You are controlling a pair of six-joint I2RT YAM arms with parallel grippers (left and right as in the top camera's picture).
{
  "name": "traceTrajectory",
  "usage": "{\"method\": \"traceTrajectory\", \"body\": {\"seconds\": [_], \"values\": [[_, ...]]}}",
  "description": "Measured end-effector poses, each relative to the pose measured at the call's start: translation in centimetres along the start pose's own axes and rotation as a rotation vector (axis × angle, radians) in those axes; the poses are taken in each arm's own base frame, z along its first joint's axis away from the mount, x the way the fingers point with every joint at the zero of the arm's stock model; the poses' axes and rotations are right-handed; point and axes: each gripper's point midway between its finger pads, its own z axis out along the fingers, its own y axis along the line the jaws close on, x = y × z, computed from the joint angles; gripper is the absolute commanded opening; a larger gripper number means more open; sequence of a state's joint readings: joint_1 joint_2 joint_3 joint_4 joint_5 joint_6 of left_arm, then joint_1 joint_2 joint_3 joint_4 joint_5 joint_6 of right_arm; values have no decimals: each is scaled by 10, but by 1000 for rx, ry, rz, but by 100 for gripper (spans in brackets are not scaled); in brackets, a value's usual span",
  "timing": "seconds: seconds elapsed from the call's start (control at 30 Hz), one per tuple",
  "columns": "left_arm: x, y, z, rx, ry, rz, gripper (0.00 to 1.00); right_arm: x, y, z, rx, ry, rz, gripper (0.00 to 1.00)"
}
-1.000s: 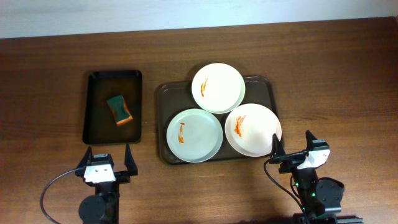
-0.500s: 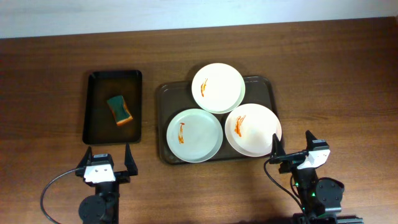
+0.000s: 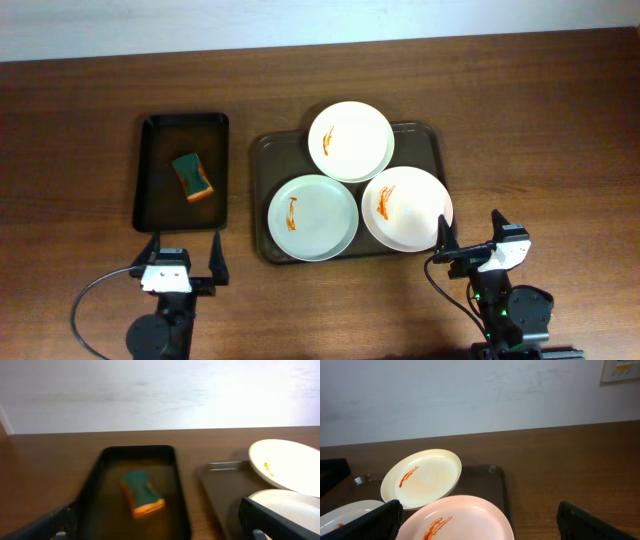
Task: Clean dirty plates on tray and stack at the side
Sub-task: 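Reach the left gripper into the black tray and grasp the green-orange sponge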
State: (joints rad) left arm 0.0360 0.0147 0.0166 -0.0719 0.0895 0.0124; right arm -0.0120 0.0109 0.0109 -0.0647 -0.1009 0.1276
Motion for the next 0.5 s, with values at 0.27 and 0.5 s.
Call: {"method": "traceTrajectory", "body": {"seconds": [0.27, 0.5], "values": [[-69, -149, -102, 1039, -355, 167, 99, 0, 0, 0, 0, 0, 0, 98], [-144, -111, -73, 711, -14, 16, 99, 0, 0, 0, 0, 0, 0, 98]]}}
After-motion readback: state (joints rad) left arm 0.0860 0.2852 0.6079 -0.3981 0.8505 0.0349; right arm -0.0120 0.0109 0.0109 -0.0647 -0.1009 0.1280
